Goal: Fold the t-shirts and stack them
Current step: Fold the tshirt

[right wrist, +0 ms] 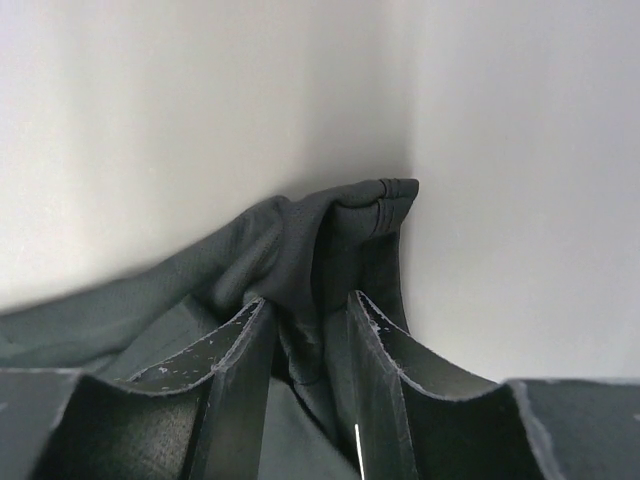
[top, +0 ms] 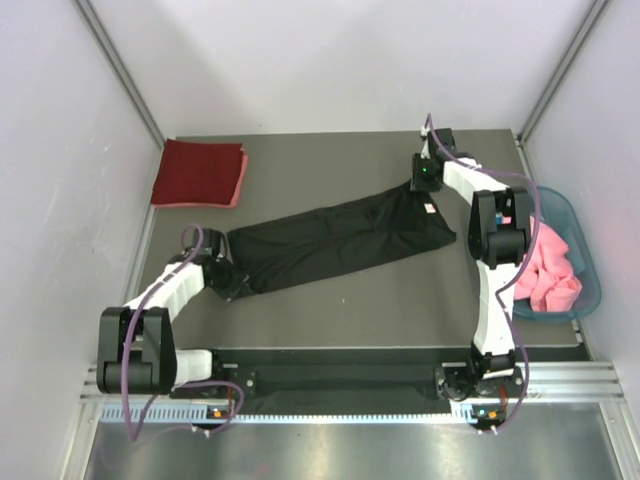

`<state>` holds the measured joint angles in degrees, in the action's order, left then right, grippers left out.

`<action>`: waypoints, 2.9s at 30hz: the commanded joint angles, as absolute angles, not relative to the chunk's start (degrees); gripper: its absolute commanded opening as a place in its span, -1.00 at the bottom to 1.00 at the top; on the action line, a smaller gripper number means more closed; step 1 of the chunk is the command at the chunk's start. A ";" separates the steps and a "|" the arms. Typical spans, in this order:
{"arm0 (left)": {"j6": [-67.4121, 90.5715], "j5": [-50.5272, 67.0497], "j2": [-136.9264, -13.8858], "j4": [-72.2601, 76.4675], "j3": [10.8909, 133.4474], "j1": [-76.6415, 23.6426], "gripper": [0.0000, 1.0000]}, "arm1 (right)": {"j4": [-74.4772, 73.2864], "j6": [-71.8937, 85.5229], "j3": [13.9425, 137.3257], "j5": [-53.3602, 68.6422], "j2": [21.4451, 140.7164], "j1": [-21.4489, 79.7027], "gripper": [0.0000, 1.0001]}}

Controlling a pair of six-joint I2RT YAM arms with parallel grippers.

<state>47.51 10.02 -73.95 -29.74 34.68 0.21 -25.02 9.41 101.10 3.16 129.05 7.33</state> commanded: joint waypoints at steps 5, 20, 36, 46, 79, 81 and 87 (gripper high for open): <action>56.16 2.04 -65.76 -32.51 33.84 -8.61 -0.39 | -28.21 7.46 103.45 4.48 126.76 6.50 -0.25; 41.14 -3.35 -69.60 -28.40 51.67 -4.13 -0.03 | -38.85 36.10 85.13 -7.29 106.01 6.15 -0.08; 33.93 6.93 -98.25 -25.50 60.64 6.59 0.14 | -27.25 45.35 62.49 -16.17 97.56 6.15 -0.20; 34.37 1.59 -98.01 -28.56 63.28 6.59 0.09 | -21.62 39.38 64.94 -21.17 101.95 5.98 -0.51; 29.53 5.71 -107.40 -28.48 68.55 6.50 -1.00 | -22.06 49.30 74.96 -10.81 103.88 11.42 -0.05; 29.88 4.75 -107.32 -29.18 68.82 6.50 -1.00 | -21.36 50.09 75.06 -10.55 105.90 11.43 0.00; 31.46 2.90 -106.96 -31.63 68.64 6.59 -1.00 | -19.24 48.87 78.21 -10.28 113.19 11.51 0.06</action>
